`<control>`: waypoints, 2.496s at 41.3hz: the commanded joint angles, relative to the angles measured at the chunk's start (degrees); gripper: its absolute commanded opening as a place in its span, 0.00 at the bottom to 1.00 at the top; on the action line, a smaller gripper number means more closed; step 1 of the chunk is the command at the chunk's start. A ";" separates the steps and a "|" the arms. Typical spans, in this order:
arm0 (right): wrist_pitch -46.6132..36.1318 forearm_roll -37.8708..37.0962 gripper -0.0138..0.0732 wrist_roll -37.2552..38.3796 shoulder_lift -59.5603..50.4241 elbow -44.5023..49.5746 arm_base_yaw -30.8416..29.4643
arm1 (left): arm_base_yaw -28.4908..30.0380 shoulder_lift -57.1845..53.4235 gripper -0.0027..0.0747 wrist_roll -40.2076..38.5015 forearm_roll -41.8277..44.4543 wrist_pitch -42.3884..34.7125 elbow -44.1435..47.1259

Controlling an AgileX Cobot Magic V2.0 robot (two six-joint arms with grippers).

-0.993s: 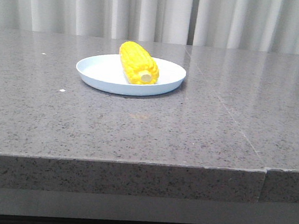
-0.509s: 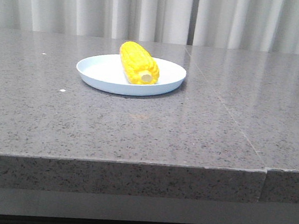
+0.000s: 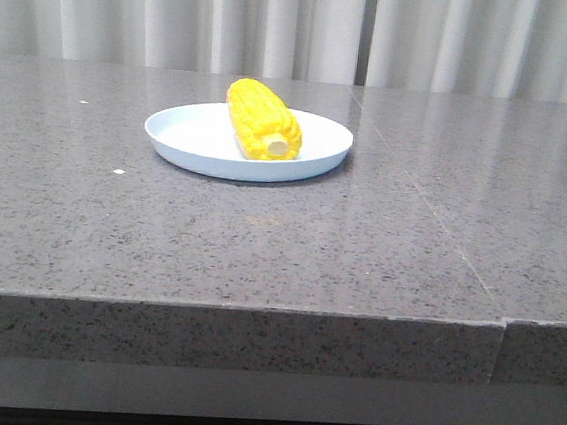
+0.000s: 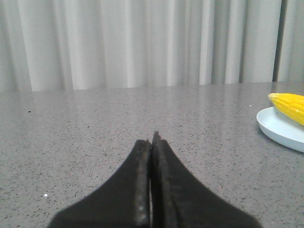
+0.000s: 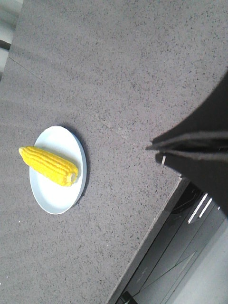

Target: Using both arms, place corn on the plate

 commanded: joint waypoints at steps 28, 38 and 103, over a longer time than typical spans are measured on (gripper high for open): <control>-35.90 -2.48 0.08 -0.69 -16.03 26.62 -16.34 | -0.29 -1.07 0.01 -0.44 -0.48 -4.72 0.11; -50.12 -1.96 0.08 -0.64 -25.08 41.88 -25.88 | -0.29 -1.07 0.01 -0.44 -0.48 -4.72 0.11; -53.04 -1.43 0.08 5.50 -27.11 47.04 -28.32 | -0.29 -1.07 0.01 -0.44 -0.48 -4.72 0.11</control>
